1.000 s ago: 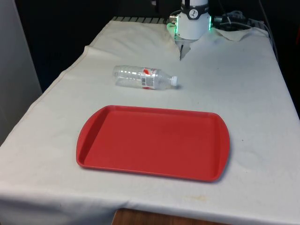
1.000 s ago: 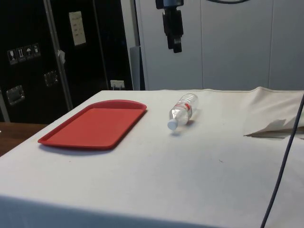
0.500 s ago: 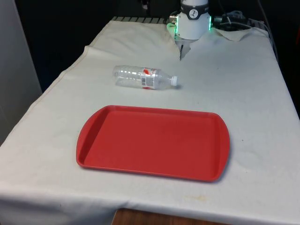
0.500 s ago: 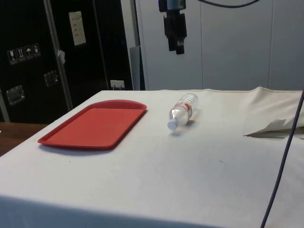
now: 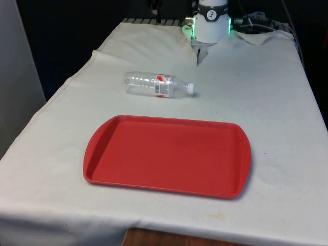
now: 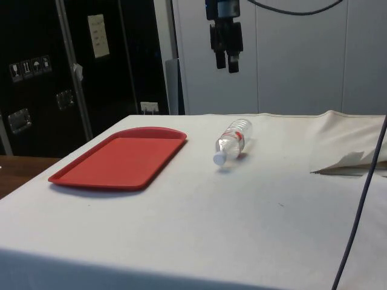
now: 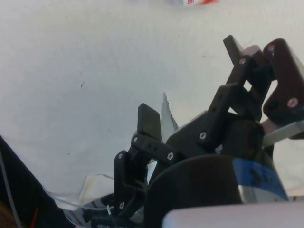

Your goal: Place the bottle upright on the tray.

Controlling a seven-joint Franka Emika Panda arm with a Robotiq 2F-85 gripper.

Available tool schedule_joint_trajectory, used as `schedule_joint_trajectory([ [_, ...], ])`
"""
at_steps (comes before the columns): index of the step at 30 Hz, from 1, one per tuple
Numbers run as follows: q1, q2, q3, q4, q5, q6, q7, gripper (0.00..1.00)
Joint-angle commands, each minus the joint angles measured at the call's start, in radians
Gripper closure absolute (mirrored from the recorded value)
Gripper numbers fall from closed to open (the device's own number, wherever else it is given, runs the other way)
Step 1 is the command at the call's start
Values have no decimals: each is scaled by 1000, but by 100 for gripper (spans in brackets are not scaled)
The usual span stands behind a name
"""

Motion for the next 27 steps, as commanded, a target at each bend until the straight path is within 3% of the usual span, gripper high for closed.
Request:
schedule_joint_trajectory([
  [1,1,2,0,-6,-5,17,-4,0],
  [27,4,33,6,-40,-7,91,-123,0],
])
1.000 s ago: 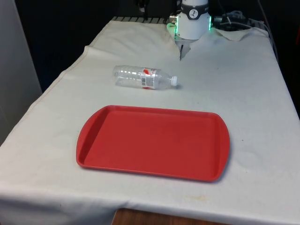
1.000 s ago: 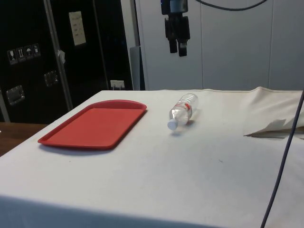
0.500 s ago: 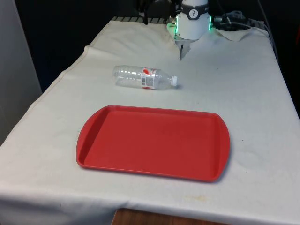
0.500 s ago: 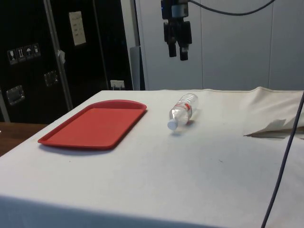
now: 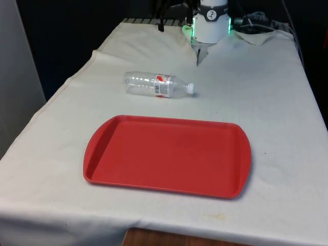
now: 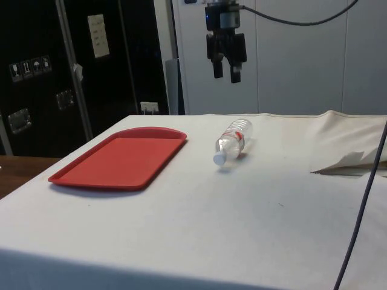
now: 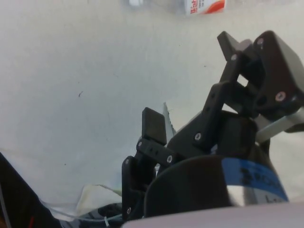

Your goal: Place the bottle upright on the tray.

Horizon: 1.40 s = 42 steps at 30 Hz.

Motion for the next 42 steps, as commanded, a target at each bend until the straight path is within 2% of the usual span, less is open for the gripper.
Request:
schedule_joint_trajectory([
  [1,0,3,1,-5,-6,18,-5,0],
  [4,0,4,0,-6,0,13,-21,0],
  [12,0,18,-1,-19,-5,54,-65,0],
  [13,0,16,-1,-14,0,37,-60,0],
  [14,0,20,-1,-19,-5,56,-69,0],
  [23,0,36,-1,-30,-5,86,-118,0],
  [24,0,34,-1,-26,0,70,-114,0],
  [26,0,41,-1,-33,-5,96,-131,0],
  [33,0,54,-1,-41,-5,119,-162,0],
  [34,0,51,-1,-38,0,104,-160,0],
  [36,0,59,-2,-44,-5,129,-176,0],
  [42,0,73,-1,-49,-5,148,-206,0],
])
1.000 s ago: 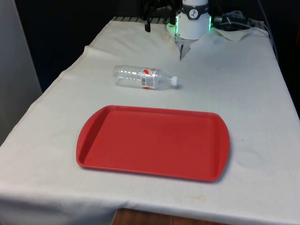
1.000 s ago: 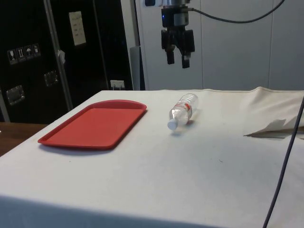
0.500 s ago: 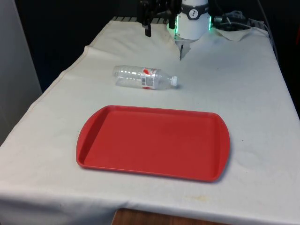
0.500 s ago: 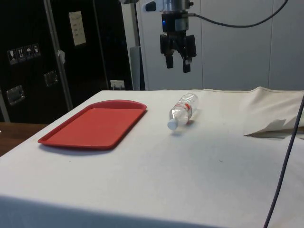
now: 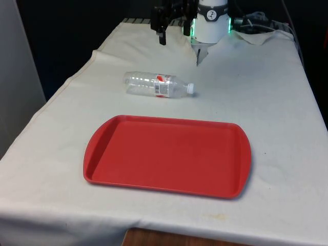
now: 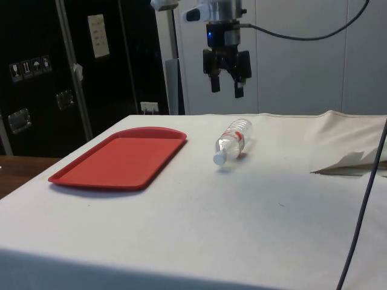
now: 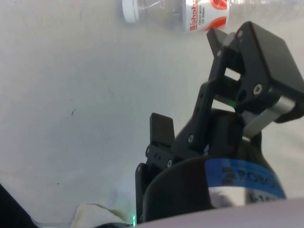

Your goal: Place the bottle upright on the tray.

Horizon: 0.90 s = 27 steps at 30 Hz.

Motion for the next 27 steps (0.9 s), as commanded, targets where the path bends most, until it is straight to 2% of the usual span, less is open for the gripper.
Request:
schedule_joint_trajectory([
  [1,0,2,0,-1,0,5,-4,0],
  [2,0,5,0,-5,-5,24,-8,0],
  [9,1,29,2,-2,-6,46,-43,0],
  [10,0,22,1,-3,0,32,-42,0],
  [17,2,49,3,1,-8,69,-76,0],
  [19,1,43,2,0,0,55,-77,0],
  [20,1,53,3,0,-9,74,-84,0],
  [27,1,66,3,-4,-10,90,-120,0],
])
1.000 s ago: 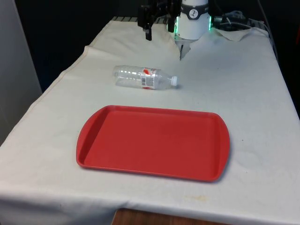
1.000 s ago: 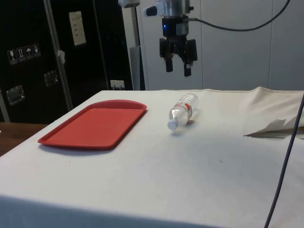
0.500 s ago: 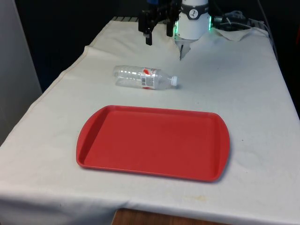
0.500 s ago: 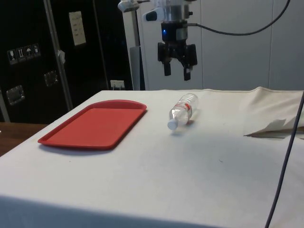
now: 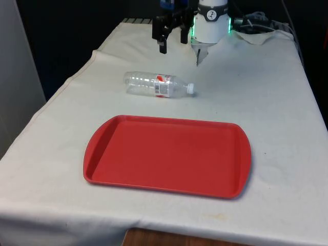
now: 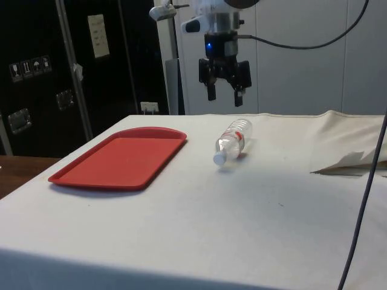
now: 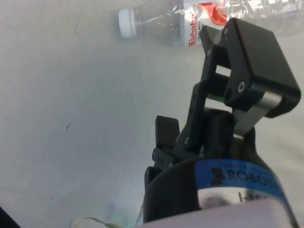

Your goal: Place the bottle upright on the tray.

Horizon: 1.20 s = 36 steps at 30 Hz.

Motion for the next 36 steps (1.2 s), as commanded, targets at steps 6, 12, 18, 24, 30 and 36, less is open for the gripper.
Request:
schedule_joint_trajectory([
  [6,-1,15,1,-5,-12,31,-23,0],
  [12,-1,22,1,-5,-16,36,-44,0],
  [18,0,19,0,-4,-3,20,-76,0],
  [24,-1,23,1,-2,-56,32,-78,0],
  [30,-1,22,2,-2,-82,31,-85,0],
  [36,0,19,2,-3,-88,20,-100,0],
])
